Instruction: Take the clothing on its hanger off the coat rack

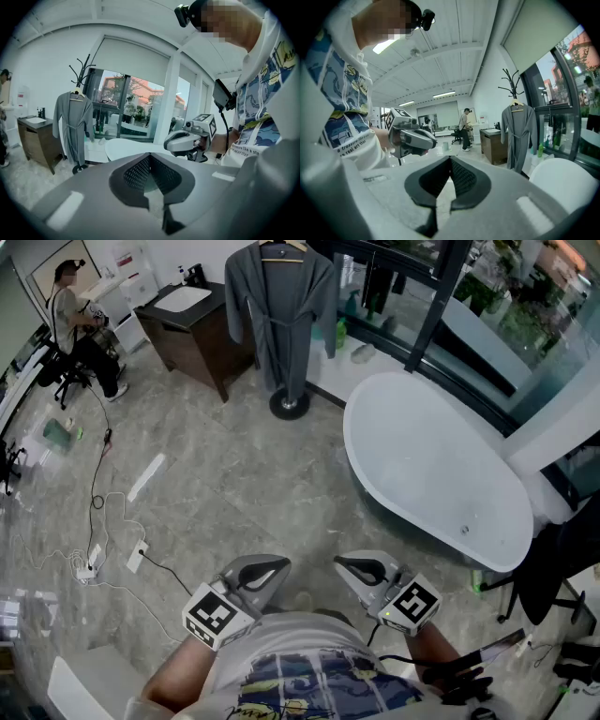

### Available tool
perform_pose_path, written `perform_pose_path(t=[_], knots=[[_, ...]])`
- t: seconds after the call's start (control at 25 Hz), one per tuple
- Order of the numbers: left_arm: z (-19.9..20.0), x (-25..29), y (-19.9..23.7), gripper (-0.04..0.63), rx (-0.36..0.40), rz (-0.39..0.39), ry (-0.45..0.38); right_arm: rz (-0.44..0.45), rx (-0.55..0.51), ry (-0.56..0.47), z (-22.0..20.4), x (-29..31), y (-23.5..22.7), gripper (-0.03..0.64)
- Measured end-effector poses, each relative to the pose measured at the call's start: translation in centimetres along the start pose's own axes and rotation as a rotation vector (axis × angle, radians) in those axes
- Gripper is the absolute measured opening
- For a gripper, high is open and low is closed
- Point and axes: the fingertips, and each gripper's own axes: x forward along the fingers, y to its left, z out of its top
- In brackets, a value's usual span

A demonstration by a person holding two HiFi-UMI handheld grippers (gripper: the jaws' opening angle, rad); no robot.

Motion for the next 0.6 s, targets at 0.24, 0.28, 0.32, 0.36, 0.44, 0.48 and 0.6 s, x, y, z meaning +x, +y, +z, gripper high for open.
perform_pose_path(t=[0.24,0.28,0.32,0.36,0.44,0.48,0.6], knots=[[1.6,2.0,0.7,0.002,0.021,-0.021,0.005,-0.009,0.013,-0.006,0.4,-0.5,-2.0,0.002],[1.7,2.3,0.9,0.003,0.024,-0.021,0.006,-0.007,0.017,-0.005,0.4,-0.5,-2.3,0.002],[1.9,2.6,1.0,0.002,0.025,-0.021,0.007,-0.006,0.022,-0.005,0.3,-0.5,-2.6,0.002],[2.0,2.9,1.1,0.002,0.025,-0.023,0.011,-0.007,0.028,-0.006,0.3,-0.5,-3.0,0.002],[2.0,3.4,1.3,0.003,0.024,-0.031,0.021,-0.021,0.043,-0.01,0.3,-0.5,-3.9,0.002],[1.9,3.6,1.6,0.002,0.021,-0.036,0.028,-0.031,0.049,-0.01,0.2,-0.4,-4.4,0.002],[2.1,3.6,2.7,0.003,0.008,-0.041,0.037,-0.042,0.06,-0.012,0.4,0.7,-5.4,0.003]])
